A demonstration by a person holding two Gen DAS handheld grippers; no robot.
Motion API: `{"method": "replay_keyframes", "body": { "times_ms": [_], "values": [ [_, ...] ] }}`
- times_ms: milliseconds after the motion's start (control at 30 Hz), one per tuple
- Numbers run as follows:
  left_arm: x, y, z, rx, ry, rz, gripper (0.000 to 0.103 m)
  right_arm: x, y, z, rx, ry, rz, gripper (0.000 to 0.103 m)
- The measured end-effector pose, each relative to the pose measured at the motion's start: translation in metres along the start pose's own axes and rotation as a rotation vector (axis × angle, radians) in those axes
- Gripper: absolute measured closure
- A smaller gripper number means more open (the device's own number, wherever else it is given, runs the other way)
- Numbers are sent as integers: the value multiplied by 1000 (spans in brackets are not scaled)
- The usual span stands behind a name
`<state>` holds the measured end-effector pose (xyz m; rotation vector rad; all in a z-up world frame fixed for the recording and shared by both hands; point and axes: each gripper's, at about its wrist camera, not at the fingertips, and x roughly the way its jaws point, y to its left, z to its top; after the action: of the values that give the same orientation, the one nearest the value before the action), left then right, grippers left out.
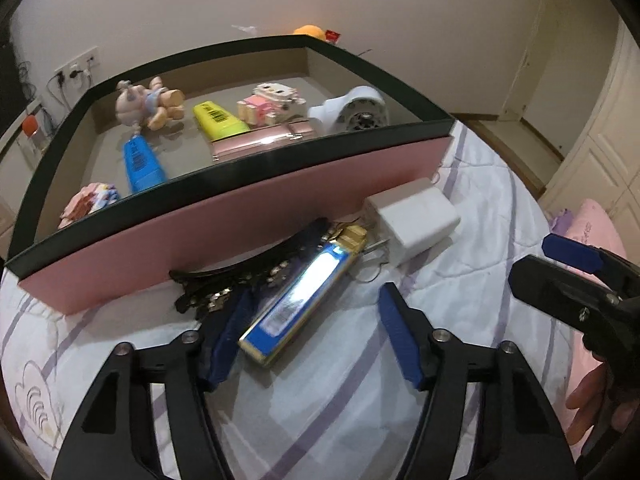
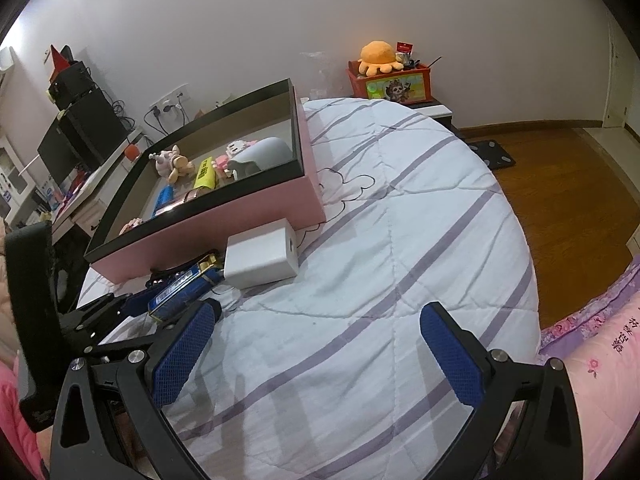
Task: Organize rigid objects
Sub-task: 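Reach the left gripper to the blue-and-gold box and close on it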
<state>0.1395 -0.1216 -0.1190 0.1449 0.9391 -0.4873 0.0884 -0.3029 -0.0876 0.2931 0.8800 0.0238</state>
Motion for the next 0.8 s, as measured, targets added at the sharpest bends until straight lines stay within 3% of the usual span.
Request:
{"method": "replay_keyframes", "body": {
  "times_ms": [100,167,233,500,633,800],
  "values": [
    [5,-11,2,54,4,22,32,0,1,1,-2,0,0,0],
    [0,-13,-1,59,0,-18,61,-1,3,0,-9,-1,2,0],
    [-3,-10,-2,40,10,-56,74,-1,5,0,-14,-3,-1,0],
    [-3,1,-3,-21,6,-128,77,0,5,2,-12,-1,-2,0],
    [-12,9,-15,-58,-1,-142,88,-1,5,3,-15,-3,-6,0],
    [-24,19,-29,-106,-9,-159,88,0,4,3,-9,-2,-8,0]
  ]
}}
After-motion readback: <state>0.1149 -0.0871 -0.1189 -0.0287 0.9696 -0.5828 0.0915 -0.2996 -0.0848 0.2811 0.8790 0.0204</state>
